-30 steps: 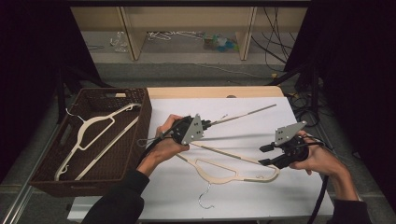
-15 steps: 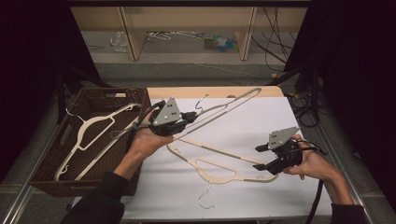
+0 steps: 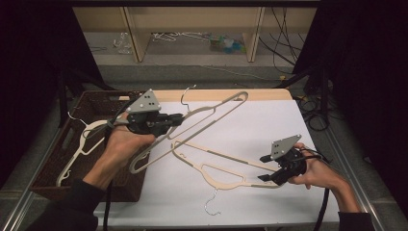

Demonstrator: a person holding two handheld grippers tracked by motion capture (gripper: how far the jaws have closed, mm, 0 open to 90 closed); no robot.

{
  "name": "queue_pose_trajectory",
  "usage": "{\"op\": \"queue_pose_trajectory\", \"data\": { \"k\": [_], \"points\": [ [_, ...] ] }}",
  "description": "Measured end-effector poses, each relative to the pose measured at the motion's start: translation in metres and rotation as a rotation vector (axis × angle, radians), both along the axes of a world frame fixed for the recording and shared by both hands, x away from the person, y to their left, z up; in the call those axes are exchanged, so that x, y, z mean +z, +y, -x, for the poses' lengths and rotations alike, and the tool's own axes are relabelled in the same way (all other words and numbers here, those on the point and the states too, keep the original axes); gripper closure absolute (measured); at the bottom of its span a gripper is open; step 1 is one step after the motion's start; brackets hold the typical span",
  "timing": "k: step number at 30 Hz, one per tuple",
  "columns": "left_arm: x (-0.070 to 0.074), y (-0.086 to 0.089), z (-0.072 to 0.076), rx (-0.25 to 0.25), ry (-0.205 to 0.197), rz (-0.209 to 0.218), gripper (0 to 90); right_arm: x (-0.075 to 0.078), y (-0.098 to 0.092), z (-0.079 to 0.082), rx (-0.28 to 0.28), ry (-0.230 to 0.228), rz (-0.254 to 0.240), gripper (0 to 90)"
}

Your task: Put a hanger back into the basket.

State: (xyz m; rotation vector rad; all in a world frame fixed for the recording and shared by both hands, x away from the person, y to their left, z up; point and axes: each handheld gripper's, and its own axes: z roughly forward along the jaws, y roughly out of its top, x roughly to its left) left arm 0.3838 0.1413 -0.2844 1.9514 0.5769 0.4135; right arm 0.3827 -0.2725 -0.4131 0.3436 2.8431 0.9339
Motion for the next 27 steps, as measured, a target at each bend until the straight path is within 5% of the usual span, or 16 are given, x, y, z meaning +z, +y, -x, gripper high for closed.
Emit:
{"op": "queue_pose_trajectory", "data": {
  "k": [9, 17, 22, 27],
  "points": [
    [0.040, 0.028, 0.010, 0.025, 0.023, 0.146, 85.8, -0.003, -0.001, 0.000, -0.006, 0.018, 0.009, 36.7],
    [0.052, 0.071, 0.016, 0.109, 0.029, 0.138, 85.8, -0.003, -0.003, 0.000, -0.003, 0.014, 0.012, 36.8],
    [0.046, 0.114, 0.022, 0.191, 0.025, 0.139, 85.8, -0.004, -0.004, 0.001, -0.003, 0.020, 0.014, 37.1],
    [0.036, 0.141, 0.020, 0.253, 0.034, 0.114, 85.8, -0.005, -0.004, 0.001, -0.006, 0.023, 0.019, 37.1]
  ]
}}
